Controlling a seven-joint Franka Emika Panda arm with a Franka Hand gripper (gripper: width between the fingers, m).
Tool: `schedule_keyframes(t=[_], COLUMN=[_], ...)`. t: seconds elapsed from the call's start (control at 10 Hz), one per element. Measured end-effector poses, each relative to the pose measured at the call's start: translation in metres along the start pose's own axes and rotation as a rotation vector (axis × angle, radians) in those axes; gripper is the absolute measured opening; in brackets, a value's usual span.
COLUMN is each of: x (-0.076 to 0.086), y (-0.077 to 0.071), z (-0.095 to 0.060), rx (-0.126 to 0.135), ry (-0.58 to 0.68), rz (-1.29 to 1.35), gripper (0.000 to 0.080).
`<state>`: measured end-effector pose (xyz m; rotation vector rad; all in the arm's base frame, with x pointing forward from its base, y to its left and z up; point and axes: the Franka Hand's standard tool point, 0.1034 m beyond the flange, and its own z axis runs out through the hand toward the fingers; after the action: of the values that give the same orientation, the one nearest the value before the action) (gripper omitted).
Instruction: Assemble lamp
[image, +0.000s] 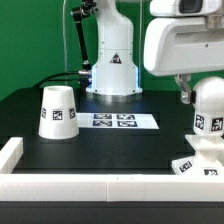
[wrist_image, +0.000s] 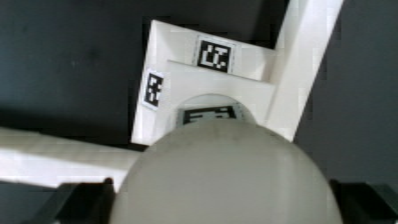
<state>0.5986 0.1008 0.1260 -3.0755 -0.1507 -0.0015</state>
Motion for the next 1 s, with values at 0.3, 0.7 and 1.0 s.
schedule_keyframes(t=[0.3, 0.7, 1.0], x=[-0.0002, -0.0012, -0.0015], y=[-0.0016, -0.0024, -0.0034], z=[0.0004, 0.0009, 0.0013], rx=[0.001, 0.014, 0.030], ry=[0.019, 0.017, 0.005], rz=[0.316, 0.653, 0.903], gripper=[0.0580, 0.0580, 0.0580])
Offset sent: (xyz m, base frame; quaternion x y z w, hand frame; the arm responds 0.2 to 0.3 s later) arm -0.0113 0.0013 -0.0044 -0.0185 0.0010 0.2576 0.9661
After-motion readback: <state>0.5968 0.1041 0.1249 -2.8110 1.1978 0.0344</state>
